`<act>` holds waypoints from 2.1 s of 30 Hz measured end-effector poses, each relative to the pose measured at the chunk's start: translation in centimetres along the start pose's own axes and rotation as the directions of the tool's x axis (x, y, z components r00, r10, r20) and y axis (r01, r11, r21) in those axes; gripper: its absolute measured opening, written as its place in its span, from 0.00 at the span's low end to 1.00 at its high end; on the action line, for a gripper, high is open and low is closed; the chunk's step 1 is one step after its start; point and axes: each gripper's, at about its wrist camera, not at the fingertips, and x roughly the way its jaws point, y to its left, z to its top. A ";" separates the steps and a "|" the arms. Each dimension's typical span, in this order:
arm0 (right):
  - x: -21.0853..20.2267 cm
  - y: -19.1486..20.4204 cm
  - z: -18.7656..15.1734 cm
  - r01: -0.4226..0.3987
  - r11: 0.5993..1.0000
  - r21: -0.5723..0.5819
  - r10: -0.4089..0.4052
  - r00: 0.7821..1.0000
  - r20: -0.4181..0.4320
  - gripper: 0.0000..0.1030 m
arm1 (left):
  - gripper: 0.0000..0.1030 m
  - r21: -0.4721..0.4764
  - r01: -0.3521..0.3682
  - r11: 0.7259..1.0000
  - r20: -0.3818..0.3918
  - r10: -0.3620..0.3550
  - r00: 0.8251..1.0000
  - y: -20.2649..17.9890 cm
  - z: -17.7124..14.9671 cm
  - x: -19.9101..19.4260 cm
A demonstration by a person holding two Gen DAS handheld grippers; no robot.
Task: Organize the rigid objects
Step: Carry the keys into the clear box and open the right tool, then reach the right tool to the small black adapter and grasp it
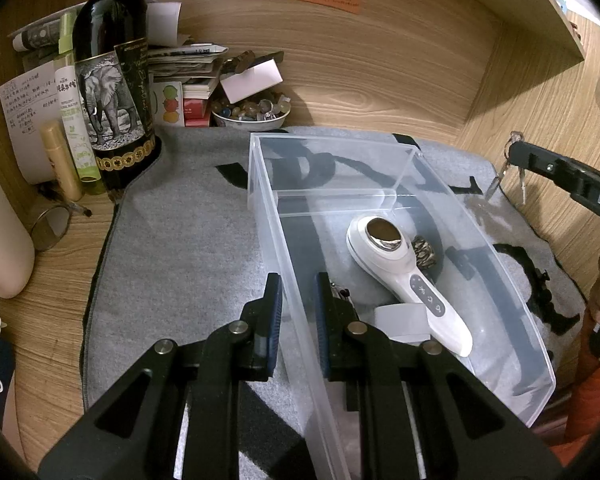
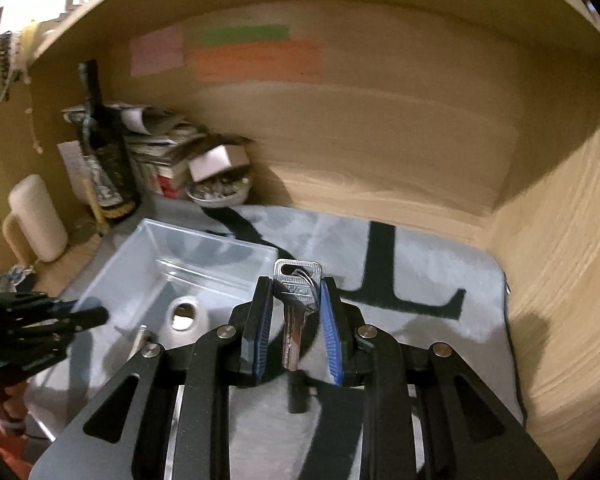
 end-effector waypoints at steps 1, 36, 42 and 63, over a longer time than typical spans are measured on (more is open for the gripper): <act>-0.2 0.3 0.1 -0.007 1.000 -0.007 0.007 1.000 0.006 0.21 | 0.14 0.000 0.000 1.000 0.000 0.000 1.000 0.0 0.0 0.0; 5.1 7.6 -3.1 -0.204 0.968 -0.145 0.172 0.963 -0.209 0.21 | 0.14 -0.003 0.002 1.000 0.000 -0.002 1.000 0.1 0.0 -0.1; 5.0 7.4 -3.1 -0.206 0.969 -0.135 0.176 0.962 -0.209 0.25 | 0.14 -0.003 0.001 1.000 0.001 -0.001 1.000 0.1 0.0 -0.1; 1.1 -0.9 -1.6 0.016 0.999 0.040 -0.015 0.999 -0.039 0.68 | 0.14 -0.003 0.000 1.000 0.000 0.000 1.000 0.1 0.0 -0.1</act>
